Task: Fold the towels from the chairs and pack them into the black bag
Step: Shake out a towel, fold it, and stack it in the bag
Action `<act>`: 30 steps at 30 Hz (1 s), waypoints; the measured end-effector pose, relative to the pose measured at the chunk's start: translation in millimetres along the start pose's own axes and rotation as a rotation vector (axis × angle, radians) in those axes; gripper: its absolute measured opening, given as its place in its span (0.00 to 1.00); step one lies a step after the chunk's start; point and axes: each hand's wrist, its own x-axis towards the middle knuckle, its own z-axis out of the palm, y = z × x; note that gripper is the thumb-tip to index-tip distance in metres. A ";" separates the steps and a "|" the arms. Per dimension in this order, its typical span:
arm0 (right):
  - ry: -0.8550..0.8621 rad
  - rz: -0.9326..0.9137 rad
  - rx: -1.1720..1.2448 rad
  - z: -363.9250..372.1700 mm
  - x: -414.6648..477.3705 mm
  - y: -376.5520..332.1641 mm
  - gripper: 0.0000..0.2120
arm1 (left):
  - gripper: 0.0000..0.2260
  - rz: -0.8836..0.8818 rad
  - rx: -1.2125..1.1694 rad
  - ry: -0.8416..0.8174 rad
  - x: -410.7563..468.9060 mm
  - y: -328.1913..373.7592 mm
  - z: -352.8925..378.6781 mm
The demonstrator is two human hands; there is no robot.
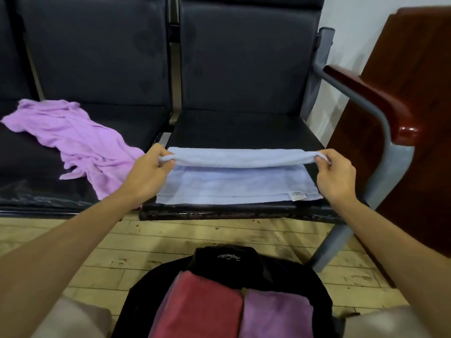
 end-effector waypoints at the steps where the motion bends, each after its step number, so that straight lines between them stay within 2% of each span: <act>1: -0.022 -0.036 -0.012 -4.1 -2.1 -0.4 0.09 | 0.04 0.004 0.008 -0.010 -2.7 0.1 -3.6; 6: -0.147 -0.186 -0.084 -19.8 -12.2 5.9 0.09 | 0.07 -0.018 0.109 -0.101 -13.1 -1.0 -18.4; 10: -0.325 -0.160 -0.185 -23.5 -19.0 17.0 0.09 | 0.07 -0.019 0.325 -0.286 -20.3 -8.2 -23.5; 12: -0.407 -0.128 -0.235 -23.2 -21.8 17.8 0.11 | 0.08 0.023 0.394 -0.319 -22.4 -6.2 -21.5; 15: -0.412 -0.049 -0.214 -20.7 -23.5 13.3 0.20 | 0.14 0.012 0.393 -0.265 -21.5 0.5 -16.9; 17: -0.380 -0.015 -0.215 -16.7 -23.1 11.4 0.21 | 0.16 -0.036 0.396 -0.224 -17.0 -1.5 -13.5; 20: -0.322 -0.005 -0.238 -9.2 -19.7 11.5 0.17 | 0.11 -0.094 0.410 -0.159 -6.9 -8.5 -7.1; 23: -0.258 0.080 -0.220 3.8 -14.5 13.1 0.09 | 0.05 -0.172 0.349 -0.076 4.5 -14.0 2.6; 24: -0.242 0.115 -0.237 9.7 -12.5 14.1 0.07 | 0.08 -0.211 0.342 -0.067 8.9 -17.6 5.8; 27: -0.237 0.255 -0.374 22.4 -6.2 13.7 0.19 | 0.25 -0.392 0.307 -0.105 19.0 -23.3 11.0; 30: -0.288 0.370 -0.500 28.4 0.7 11.8 0.30 | 0.28 -0.480 0.320 -0.192 22.7 -22.3 15.2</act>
